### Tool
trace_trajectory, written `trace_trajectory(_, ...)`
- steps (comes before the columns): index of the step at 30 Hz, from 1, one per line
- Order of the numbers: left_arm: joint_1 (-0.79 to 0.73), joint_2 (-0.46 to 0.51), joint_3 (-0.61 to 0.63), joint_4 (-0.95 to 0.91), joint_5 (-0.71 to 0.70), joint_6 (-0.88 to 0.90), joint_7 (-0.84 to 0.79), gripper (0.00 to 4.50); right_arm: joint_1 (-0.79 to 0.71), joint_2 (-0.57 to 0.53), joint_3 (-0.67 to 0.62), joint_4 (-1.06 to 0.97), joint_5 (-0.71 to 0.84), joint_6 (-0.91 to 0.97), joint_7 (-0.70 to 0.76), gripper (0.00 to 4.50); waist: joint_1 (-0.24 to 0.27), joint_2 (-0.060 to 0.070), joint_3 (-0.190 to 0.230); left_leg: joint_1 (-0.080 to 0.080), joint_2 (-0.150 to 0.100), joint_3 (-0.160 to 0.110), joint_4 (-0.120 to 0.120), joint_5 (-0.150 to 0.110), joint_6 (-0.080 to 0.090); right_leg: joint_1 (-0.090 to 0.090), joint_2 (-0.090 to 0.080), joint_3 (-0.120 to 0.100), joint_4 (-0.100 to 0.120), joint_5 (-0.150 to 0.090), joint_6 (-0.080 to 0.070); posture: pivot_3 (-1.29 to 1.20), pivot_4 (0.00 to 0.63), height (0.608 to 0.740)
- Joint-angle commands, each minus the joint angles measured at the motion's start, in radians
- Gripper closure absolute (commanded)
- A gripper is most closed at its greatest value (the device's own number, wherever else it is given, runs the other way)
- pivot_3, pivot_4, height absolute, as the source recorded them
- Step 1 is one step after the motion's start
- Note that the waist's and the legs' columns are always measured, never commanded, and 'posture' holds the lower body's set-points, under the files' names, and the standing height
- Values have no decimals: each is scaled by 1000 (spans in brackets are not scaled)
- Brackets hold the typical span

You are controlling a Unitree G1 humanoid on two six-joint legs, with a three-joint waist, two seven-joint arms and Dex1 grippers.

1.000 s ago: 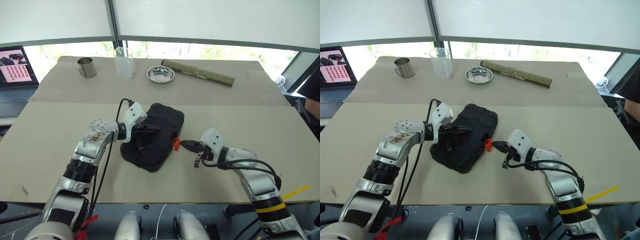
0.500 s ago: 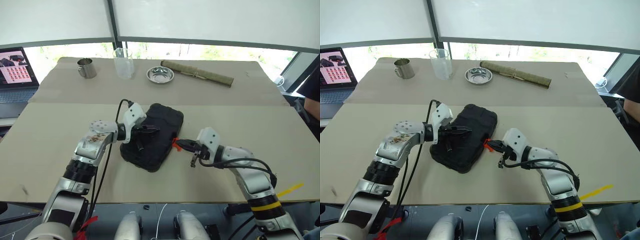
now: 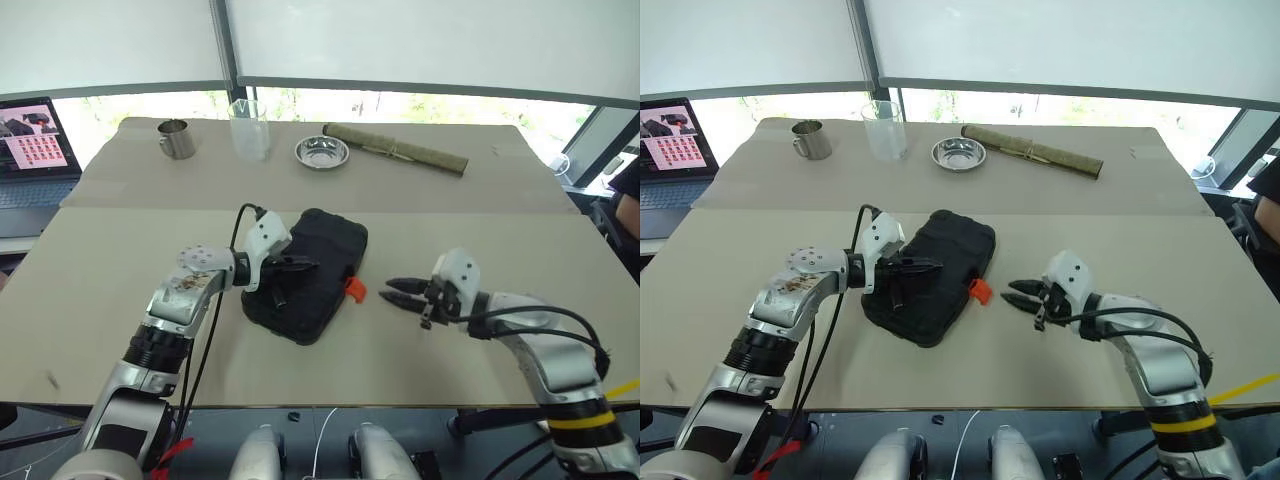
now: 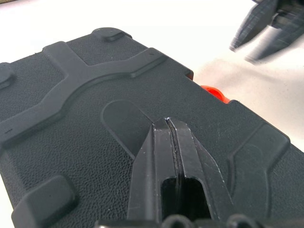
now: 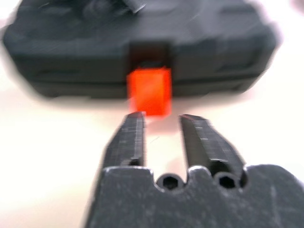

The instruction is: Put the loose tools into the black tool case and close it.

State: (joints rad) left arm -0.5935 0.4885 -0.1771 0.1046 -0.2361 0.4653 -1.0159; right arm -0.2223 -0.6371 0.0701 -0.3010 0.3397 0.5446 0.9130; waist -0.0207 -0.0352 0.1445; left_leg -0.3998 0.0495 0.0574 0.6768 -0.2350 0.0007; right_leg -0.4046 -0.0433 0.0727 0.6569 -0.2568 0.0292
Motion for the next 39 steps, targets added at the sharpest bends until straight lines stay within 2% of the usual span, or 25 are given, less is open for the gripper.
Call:
trace_trajectory(1,35,5,-28,29,12,36,-4,4500,-55,-3,45,-25,-32,21,-28,1324,2,0,0,0,0,0,0,0,0,0,0,0,0,0,0,0,150,740)
trace_trajectory(2,37,6,-30,28,12,36,-5,4500,-80,-3,67,-10,-51,21,-30,988,2,0,0,0,0,0,1,0,0,0,0,0,0,0,0,0,150,740)
trace_trajectory(10,50,4,-36,11,13,43,-6,4500,-221,19,153,118,-129,22,-49,988,6,0,0,-1,0,0,1,0,0,0,0,0,-1,0,0,0,150,740)
trace_trajectory(18,52,8,-28,6,13,48,-4,4500,-256,35,180,178,-145,2,-21,988,6,0,0,-1,0,0,0,0,0,0,0,0,-1,0,0,0,150,740)
trace_trajectory(25,56,6,-27,0,12,52,1,4500,-257,57,184,232,-162,-47,-10,3309,6,0,0,-1,0,0,0,0,0,0,0,0,-1,0,0,0,150,740)
trace_trajectory(39,65,17,-43,-4,16,87,-4,4500,-203,66,76,244,-91,-194,36,3335,6,0,0,-2,0,0,0,0,0,-1,0,-1,-2,0,1,0,150,740)
